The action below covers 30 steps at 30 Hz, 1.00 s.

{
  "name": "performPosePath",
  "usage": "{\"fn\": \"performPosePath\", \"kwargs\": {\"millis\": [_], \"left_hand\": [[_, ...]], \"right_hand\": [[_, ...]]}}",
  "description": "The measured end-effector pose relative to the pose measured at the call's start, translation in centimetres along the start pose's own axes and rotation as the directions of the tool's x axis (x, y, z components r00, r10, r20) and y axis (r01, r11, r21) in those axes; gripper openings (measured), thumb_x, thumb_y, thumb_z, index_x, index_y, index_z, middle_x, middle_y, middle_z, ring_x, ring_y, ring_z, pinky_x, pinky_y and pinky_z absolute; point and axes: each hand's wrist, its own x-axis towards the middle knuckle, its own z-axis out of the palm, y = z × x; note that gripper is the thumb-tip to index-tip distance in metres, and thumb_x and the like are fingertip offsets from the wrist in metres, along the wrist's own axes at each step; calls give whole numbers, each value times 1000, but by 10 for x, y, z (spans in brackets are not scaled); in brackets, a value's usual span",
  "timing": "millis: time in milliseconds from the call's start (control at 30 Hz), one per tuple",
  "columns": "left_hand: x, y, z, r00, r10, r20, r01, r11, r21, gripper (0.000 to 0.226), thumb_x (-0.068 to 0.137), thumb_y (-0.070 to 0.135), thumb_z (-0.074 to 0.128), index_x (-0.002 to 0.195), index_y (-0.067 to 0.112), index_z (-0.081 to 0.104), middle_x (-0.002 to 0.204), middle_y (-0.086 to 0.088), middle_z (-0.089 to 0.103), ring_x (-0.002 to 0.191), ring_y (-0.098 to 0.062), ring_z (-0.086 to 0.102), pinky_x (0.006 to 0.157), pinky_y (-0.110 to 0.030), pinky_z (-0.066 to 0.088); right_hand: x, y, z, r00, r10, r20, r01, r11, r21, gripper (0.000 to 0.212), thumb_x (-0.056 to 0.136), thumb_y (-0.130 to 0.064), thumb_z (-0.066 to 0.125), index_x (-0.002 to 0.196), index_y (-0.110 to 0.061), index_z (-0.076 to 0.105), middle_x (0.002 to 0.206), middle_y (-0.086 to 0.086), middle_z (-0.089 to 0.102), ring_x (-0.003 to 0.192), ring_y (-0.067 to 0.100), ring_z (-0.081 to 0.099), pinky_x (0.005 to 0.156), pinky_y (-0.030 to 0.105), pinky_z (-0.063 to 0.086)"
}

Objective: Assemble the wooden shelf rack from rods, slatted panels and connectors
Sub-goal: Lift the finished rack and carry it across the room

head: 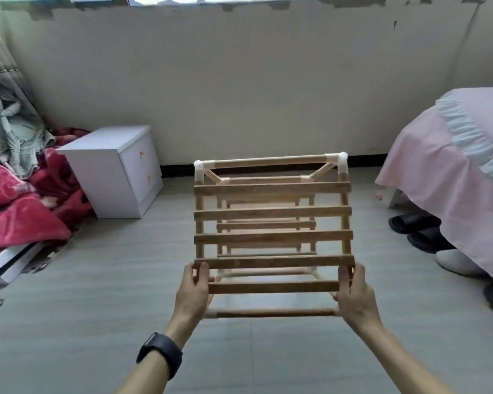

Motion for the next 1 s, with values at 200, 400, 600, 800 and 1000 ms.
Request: {"fn": "performPosePath", "kwargs": {"millis": [200,400,600,800,1000], "left_hand": [[-10,-78,16,994,-109,15,108,992,64,45,94,73,30,110,39,55,105,9,70,96,-11,66,75,-34,49],[-22,-155,32,982,-186,26,180,971,155,39,97,63,33,112,34,54,106,15,66,97,-13,62,78,-34,45],[-32,-202,41,967,-250,53,227,934,277,19,106,45,35,116,37,49,108,10,61,95,-17,53,82,-34,40],[-38,-216,35,960,-265,92,223,920,323,16,107,27,44,111,37,54,108,7,67,103,-22,62,85,-36,46],[-17,-191,-8,889,-386,246,248,858,449,34,102,30,57,134,31,47,121,-4,66,104,-23,60,77,-36,46]], "right_hand": [[-25,79,23,932,227,282,-240,971,11,21,104,-51,38,115,-35,46,101,0,67,97,25,65,83,47,50],[-50,137,55,831,377,409,-397,917,-40,26,107,-45,35,129,-34,43,126,-4,57,125,30,53,100,43,38],[-75,170,70,765,441,469,-436,891,-126,26,109,-40,35,134,-36,38,131,-11,50,133,30,50,99,39,36],[-79,171,60,785,455,421,-432,889,-153,21,107,-35,44,126,-37,54,123,-10,63,119,19,57,93,35,38],[-47,155,9,789,450,418,-375,892,-253,27,103,-27,58,129,-27,63,128,0,68,114,19,63,93,34,45]]}}
